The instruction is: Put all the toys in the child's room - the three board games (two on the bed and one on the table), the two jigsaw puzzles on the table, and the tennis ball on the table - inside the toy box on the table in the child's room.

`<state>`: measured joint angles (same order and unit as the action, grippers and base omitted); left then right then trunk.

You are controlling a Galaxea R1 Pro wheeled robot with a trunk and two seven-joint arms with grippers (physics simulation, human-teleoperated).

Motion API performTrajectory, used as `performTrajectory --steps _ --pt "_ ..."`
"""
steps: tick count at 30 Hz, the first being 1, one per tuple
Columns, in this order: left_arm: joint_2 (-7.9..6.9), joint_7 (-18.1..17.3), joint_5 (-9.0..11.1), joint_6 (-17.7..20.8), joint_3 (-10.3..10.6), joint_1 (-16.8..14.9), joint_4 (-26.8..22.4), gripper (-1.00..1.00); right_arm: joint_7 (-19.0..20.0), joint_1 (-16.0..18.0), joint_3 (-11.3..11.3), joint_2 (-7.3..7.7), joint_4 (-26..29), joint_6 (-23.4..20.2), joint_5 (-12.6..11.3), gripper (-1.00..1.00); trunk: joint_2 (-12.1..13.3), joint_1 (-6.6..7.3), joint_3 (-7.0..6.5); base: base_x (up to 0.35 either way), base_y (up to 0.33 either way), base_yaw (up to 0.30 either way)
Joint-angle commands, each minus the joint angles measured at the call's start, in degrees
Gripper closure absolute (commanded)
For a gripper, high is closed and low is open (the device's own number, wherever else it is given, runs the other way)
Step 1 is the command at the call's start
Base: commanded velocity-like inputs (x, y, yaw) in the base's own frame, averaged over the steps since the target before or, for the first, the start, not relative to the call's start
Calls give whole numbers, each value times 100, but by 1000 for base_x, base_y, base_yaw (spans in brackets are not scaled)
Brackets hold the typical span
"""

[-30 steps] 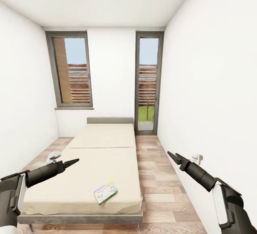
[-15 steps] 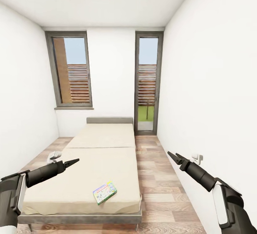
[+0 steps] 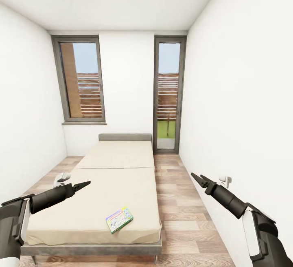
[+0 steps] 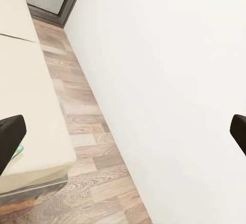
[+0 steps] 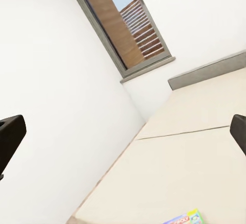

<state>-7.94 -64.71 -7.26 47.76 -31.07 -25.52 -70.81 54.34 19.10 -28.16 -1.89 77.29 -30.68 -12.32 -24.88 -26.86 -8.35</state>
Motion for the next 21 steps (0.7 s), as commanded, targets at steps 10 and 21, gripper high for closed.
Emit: performTrajectory --steps 10,21 --pt "8 22 -70 40 -13 -6 -3 -100 -7 4 -9 -25 0 -52 -25 -100 -285 -156 128 0 0 0" --pt "217 1158 -60 18 -9 -13 393 -100 -983 6 191 -21 -5 -79 -53 -100 -726 -398 326 0 0 0"
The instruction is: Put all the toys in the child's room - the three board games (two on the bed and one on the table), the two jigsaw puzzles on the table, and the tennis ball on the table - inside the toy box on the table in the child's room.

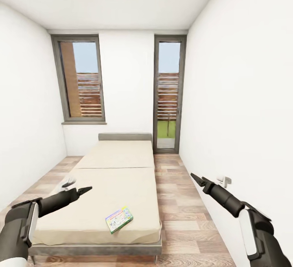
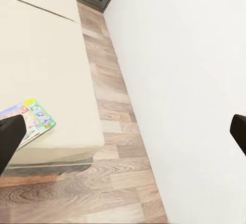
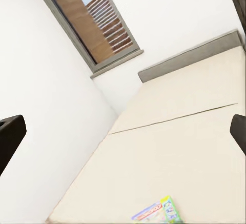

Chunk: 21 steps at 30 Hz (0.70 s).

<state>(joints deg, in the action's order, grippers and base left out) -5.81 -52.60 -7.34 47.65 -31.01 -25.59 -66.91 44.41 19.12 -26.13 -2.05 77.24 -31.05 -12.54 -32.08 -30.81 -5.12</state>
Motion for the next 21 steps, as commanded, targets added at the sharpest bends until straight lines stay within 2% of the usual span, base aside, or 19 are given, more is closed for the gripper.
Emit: performTrajectory --steps 1,3,5,9,13,18,21 --pt "21 39 -51 25 -14 -8 72 -100 -43 4 34 0 0 -43 -33 -100 -46 -24 20 0 0 0" --pt "93 405 -46 -68 -11 -17 379 -100 -224 4 193 11 -23 -35 -31 -100 -126 -68 56 0 0 0" --pt "140 656 -33 -245 -11 -21 625 -100 -372 4 256 14 -62 -34 -35 -100 -206 -112 92 0 0 0" --pt "184 1032 -10 -497 -12 -66 1014 -100 -631 7 294 25 -155 -62 -63 -100 -367 -200 164 0 0 0" --pt "255 1401 13 -616 -22 -265 1468 -100 -786 -2 300 31 -208 -92 -92 -100 -527 -288 236 0 0 0" --pt "331 1513 82 -644 -59 -325 1812 -100 -827 -4 295 30 -229 -107 -106 -100 -728 -398 326 0 0 0" --pt "424 1537 305 -647 -93 -336 2080 -100 -834 -5 294 31 -238 -123 -114 -100 -848 -463 379 0 0 0"
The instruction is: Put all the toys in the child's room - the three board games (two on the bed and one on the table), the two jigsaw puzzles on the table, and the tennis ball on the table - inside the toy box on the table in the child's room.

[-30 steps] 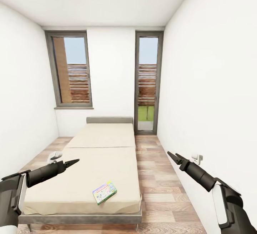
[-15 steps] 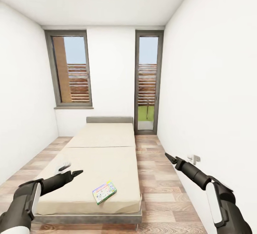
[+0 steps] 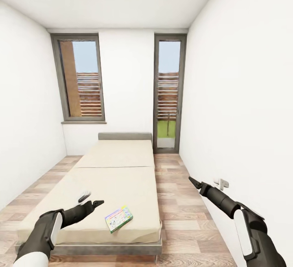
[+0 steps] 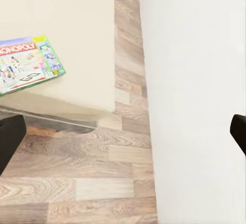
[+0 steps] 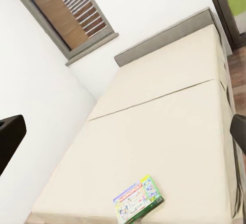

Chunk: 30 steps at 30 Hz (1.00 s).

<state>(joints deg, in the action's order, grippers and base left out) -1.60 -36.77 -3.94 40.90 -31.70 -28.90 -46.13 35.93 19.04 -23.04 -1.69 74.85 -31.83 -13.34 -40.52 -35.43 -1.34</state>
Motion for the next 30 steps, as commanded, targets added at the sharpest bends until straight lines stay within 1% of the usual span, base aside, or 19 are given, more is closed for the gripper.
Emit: performTrajectory --steps 1,2,3,4,6,8,9,10,11,13,14,17,18,20,26,29,30 --pt "18 -41 23 26 -29 -6 79 -100 13 4 -16 -6 1 -51 -34 -100 -45 -24 20 0 0 0" --pt "52 -28 147 22 -35 -8 230 -100 12 4 -16 -6 2 -66 -38 -100 -45 -24 20 0 0 0" --pt "75 -18 208 22 -37 -8 298 -100 12 4 -17 -6 2 -72 -40 -100 -45 -24 20 0 0 0" --pt "127 15 322 17 -42 -9 410 -100 12 4 -17 -10 3 -82 -42 -100 -45 -24 20 0 0 0" --pt "188 117 456 -9 -58 -10 519 -100 11 4 -17 -13 3 -97 -44 -100 -45 -24 20 0 0 0" --pt "213 206 523 -91 -96 -10 581 -100 11 4 -17 -14 3 -103 -44 -100 -45 -24 20 0 0 0" --pt "229 292 571 -234 -163 -10 675 -100 11 4 -17 -14 3 -110 -45 -100 -45 -24 20 0 0 0" --pt "234 327 589 -318 -205 -10 740 -100 11 4 -17 -15 3 -112 -45 -100 -45 -24 20 0 0 0" --pt "239 383 614 -482 -291 -10 897 -100 11 4 -17 -15 3 -116 -48 -100 -45 -24 20 0 0 0" --pt "246 421 630 -624 -361 -10 1081 -100 11 4 -17 -15 3 -118 -50 -100 -45 -24 20 0 0 0" --pt "255 446 640 -736 -408 -10 1272 -100 11 4 -17 -17 3 -119 -52 -100 -45 -24 20 0 0 0" --pt "306 473 651 -901 -459 -10 1565 -100 11 4 -17 -28 3 -121 -52 -100 -45 -24 20 0 0 0" --pt "347 481 653 -957 -475 -10 1646 -100 12 4 -17 -26 3 -121 -53 -100 -45 -24 20 0 0 0" --pt "393 488 656 -1003 -489 -10 1716 -100 16 3 -17 -21 3 -121 -57 -100 -85 -46 38 0 0 0" --pt "425 502 677 -1039 -530 -10 1776 -100 29 3 -17 -21 41 -123 -52 -100 -326 -178 145 0 0 0" --pt "424 577 703 -1045 -662 -10 1785 -100 42 3 -10 -29 68 -139 -48 -100 -446 -244 199 0 0 0" --pt "424 660 712 -1048 -767 -10 1789 -100 46 3 -6 -34 79 -166 -47 -100 -486 -266 217 0 0 0"
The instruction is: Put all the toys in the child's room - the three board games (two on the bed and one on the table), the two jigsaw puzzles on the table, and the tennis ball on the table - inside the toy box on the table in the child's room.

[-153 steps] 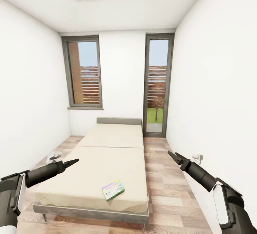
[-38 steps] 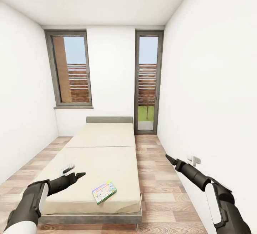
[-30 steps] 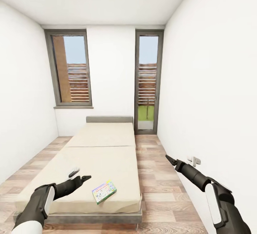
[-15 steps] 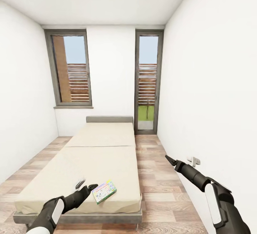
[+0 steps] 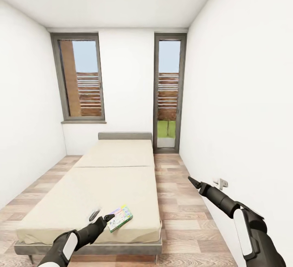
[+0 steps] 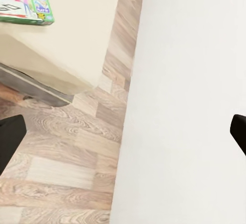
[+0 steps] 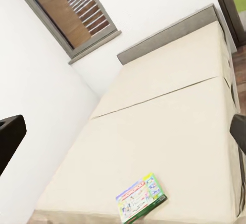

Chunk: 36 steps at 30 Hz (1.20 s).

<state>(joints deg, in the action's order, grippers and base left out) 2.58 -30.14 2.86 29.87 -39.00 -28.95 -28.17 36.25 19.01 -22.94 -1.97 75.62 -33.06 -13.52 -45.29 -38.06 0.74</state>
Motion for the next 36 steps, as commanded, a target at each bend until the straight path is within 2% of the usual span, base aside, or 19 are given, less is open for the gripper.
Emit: performTrajectory --steps 1,5,8,12,14,15,18,23,36 --pt "6 100 41 51 -149 -5 1 -100 22 6 -13 -8 10 -92 -29 -100 -48 -24 26 0 0 0" --pt "-14 376 51 41 -356 -5 10 -100 58 6 5 -19 113 -313 -32 -100 -209 -112 98 0 0 0" --pt "-29 471 57 39 -411 -5 12 -100 75 6 23 -34 347 -539 -34 -100 -329 -178 152 0 0 0" --pt "-71 545 73 32 -459 -5 7 -100 94 6 34 -92 759 -1061 -86 -100 -490 -266 224 0 0 0" --pt "-75 558 78 -7 -468 -5 6 -100 105 6 36 -126 888 -1277 -242 -100 -570 -310 260 0 0 0" --pt "-74 562 76 -54 -470 -5 7 -100 112 6 39 -139 973 -1371 -401 -100 -610 -332 278 0 0 0" --pt "-75 572 80 -177 -469 -5 13 -100 87 9 38 -149 1065 -1464 -640 -100 -730 -398 332 0 0 0" --pt "-61 578 81 -293 -468 -5 20 -100 124 13 -47 -79 1155 -1554 -840 -100 -931 -507 421 0 0 0" --pt "-77 580 83 -295 -476 -6 22 -100 143 15 -13 -145 1186 -1578 -896 -100 -1452 -793 655 0 0 0"
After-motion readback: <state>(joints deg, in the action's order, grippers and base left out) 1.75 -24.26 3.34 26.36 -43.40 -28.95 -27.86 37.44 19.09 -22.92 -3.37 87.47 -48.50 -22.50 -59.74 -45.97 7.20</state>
